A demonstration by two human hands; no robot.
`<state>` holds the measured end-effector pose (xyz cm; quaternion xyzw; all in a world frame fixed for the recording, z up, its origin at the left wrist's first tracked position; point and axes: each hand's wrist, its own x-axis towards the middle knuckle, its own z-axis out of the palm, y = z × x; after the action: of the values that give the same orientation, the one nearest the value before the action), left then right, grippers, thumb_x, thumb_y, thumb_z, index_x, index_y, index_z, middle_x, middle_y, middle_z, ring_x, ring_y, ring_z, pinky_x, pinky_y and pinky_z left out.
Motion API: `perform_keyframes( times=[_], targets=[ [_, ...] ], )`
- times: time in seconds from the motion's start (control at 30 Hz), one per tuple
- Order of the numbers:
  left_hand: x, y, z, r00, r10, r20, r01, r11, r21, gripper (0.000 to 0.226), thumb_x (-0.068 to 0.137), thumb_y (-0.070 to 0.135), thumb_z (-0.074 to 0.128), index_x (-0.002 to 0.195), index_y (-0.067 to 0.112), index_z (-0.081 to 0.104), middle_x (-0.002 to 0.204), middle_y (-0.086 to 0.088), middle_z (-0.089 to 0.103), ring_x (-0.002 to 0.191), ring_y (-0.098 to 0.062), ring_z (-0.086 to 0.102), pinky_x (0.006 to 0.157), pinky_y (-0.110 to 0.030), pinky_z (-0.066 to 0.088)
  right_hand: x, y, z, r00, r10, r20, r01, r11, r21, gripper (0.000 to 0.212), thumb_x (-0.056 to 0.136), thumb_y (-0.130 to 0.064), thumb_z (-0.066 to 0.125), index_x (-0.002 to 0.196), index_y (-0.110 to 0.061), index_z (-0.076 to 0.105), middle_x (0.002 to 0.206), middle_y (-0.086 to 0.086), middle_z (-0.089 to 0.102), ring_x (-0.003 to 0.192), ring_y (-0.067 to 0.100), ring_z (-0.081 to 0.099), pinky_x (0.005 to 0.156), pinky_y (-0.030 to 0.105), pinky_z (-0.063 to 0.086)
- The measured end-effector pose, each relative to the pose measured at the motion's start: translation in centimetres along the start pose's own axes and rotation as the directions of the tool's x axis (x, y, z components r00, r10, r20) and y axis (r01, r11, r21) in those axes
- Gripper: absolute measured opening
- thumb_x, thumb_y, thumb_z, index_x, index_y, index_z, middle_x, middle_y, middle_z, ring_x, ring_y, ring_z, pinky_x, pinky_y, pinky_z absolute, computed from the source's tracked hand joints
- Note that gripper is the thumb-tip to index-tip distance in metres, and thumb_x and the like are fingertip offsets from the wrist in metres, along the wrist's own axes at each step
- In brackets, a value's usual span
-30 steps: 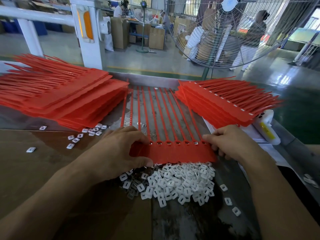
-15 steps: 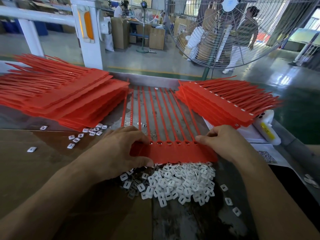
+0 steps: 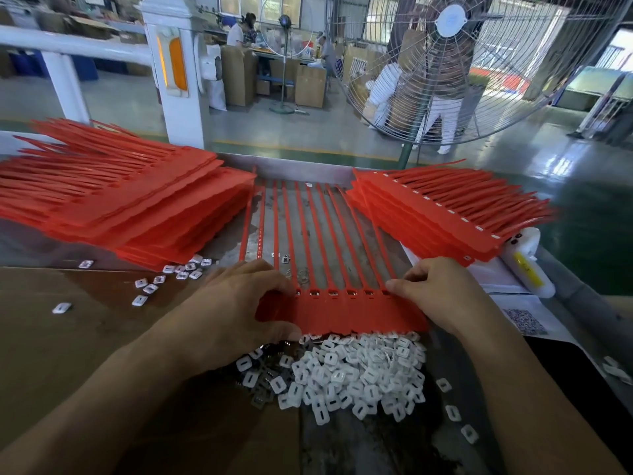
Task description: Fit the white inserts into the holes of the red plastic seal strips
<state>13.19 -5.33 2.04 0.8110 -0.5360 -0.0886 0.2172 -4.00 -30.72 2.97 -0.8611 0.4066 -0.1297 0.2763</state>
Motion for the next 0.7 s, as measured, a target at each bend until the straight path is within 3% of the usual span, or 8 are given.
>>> perform_keyframes(
  times=[0.13,0.37,0.7],
  targets=[
    [0.01,0.03,-0.06,1.0,0.003,0.005,-0.003,1.0,-0.003,0.074,0.067,0.088,0.049,0.129,0.047,0.053,0.126,0.031,0.046,0.121,0.009,0.04,0.113,-0.037,0.036,-0.24,-0.09,-0.19,1.0,-0.005,0.004,0.005,1.0,-0.019,0.025,0.085,-0.048,0.079,0.08,-0.026,0.07,0.078,-0.007,0.071,0.074,0.009,0.065,0.059,0.029,0.042],
    [-0.07,0.29,-0.19,1.0,0.007,-0.002,-0.007,1.0,0.0,0.072,0.069,0.086,0.052,0.129,0.045,0.055,0.127,0.03,0.047,0.122,0.008,0.04,0.114,-0.038,0.035,0.13,0.15,-0.56,1.0,0.018,0.007,-0.018,0.998,-0.067,0.016,0.092,-0.027,0.076,0.076,-0.026,0.072,0.074,-0.003,0.071,0.072,0.016,0.066,0.073,0.037,0.056],
    [-0.22,0.48,-0.22,1.0,-0.002,-0.006,0.002,1.0,-0.001,0.074,0.069,0.086,0.052,0.131,0.045,0.053,0.129,0.032,0.045,0.123,0.01,0.036,0.115,-0.034,0.032,0.32,0.43,-0.2,1.0,-0.007,-0.013,0.005,0.995,-0.097,0.022,0.096,-0.023,0.069,0.074,-0.025,0.072,0.07,-0.006,0.071,0.069,0.011,0.065,0.062,0.03,0.049]
  ],
)
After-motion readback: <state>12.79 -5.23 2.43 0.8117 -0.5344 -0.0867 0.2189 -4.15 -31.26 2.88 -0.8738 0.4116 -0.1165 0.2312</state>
